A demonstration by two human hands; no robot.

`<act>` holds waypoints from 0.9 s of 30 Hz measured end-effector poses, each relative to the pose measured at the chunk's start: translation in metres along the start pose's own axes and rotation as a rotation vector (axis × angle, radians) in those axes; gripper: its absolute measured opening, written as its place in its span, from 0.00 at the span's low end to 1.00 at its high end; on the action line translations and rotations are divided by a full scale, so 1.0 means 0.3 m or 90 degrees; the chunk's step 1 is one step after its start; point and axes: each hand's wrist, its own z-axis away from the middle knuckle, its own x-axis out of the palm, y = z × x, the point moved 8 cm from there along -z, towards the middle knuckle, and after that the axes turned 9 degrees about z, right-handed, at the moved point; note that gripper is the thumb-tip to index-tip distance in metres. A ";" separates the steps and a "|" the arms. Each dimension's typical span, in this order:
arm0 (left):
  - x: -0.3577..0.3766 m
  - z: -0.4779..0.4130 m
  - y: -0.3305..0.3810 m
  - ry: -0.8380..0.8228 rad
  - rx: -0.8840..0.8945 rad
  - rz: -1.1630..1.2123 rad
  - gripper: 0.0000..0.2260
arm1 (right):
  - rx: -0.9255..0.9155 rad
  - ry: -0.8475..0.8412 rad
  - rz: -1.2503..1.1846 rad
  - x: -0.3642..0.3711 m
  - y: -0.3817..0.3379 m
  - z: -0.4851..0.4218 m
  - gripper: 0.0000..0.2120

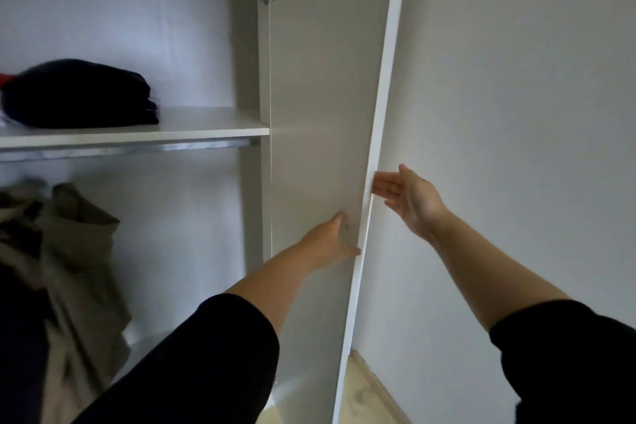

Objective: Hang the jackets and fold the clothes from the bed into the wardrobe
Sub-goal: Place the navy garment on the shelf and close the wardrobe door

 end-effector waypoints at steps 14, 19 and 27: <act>-0.332 0.343 -0.415 0.487 -0.136 0.117 0.12 | -0.174 -0.312 0.230 0.689 0.107 -0.013 0.12; -0.500 0.412 -0.657 0.512 -0.181 0.119 0.13 | -0.249 -0.467 0.319 0.994 0.139 -0.035 0.10; -0.812 0.343 -0.986 0.486 -0.222 0.111 0.11 | -0.369 -0.399 0.418 1.431 0.145 -0.190 0.06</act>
